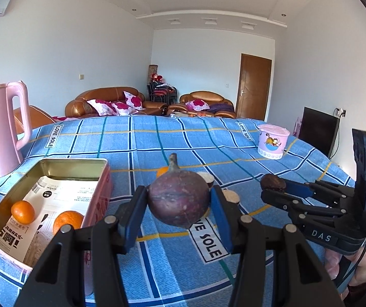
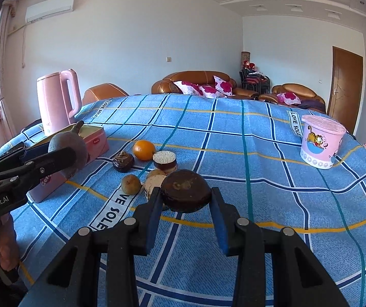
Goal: Organize fruits
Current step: 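Lift both held fruits off the tablecloth toward the tin box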
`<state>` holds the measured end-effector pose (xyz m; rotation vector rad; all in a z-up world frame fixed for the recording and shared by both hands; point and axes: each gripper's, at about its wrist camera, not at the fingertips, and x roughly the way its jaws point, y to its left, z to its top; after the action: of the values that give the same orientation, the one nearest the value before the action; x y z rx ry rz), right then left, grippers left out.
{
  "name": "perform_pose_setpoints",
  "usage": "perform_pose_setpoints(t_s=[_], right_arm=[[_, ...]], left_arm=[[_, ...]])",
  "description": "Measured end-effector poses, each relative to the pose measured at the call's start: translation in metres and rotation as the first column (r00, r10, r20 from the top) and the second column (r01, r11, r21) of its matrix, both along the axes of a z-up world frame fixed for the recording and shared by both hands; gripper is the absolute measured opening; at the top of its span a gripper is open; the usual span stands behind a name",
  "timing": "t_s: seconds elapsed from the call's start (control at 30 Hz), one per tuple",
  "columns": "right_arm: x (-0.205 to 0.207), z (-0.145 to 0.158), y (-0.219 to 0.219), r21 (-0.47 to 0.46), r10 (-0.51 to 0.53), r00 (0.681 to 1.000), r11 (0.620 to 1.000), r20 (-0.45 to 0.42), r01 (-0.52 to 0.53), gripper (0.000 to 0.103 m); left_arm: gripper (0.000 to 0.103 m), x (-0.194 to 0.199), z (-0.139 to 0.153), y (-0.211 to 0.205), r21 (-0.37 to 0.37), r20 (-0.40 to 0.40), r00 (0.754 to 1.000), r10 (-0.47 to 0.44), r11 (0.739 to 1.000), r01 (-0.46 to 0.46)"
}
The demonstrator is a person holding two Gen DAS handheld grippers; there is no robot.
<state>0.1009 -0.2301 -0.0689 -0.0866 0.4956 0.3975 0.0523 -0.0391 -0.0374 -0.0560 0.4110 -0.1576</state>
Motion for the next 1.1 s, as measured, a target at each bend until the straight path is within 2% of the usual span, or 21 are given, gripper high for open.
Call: perform_pose_setpoints(t_s=[1.1], right_arm=[[-0.021, 0.007, -0.003, 0.018, 0.020, 0.989, 1.000, 0.144, -0.022, 0.039]], left_arm=[[0.052, -0.012, 0.005, -0.005, 0.039, 0.079, 0.997, 0.021, 0.999, -0.024]])
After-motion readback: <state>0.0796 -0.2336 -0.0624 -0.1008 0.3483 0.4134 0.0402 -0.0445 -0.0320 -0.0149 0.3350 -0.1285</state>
